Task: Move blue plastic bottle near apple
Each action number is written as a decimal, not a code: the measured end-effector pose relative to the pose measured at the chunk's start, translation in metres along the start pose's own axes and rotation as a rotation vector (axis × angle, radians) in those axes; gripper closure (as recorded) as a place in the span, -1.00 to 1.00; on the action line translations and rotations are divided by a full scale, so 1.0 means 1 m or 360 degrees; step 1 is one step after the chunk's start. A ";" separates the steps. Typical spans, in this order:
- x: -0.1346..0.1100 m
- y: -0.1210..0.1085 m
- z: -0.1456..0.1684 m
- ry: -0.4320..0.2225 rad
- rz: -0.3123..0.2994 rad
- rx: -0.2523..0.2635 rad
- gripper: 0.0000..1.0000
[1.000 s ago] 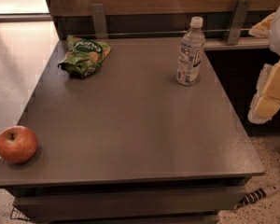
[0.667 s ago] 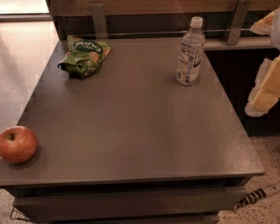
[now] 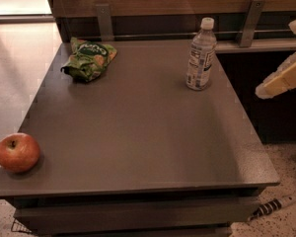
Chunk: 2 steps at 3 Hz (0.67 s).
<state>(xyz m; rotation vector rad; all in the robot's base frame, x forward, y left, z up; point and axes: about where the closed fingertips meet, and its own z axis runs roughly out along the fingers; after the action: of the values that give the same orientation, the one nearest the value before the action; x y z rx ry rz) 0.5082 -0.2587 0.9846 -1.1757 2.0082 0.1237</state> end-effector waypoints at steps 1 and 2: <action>-0.033 -0.035 0.014 -0.0412 0.0103 0.0098 -1.00; -0.055 -0.051 0.026 -0.0662 0.0158 0.0112 -1.00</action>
Offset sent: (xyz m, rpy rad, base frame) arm 0.0966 0.0268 0.0472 0.5339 -0.3361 0.0176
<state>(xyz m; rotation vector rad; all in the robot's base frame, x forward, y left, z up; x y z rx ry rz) 0.5774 -0.2379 1.0182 -0.9180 1.6871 0.3181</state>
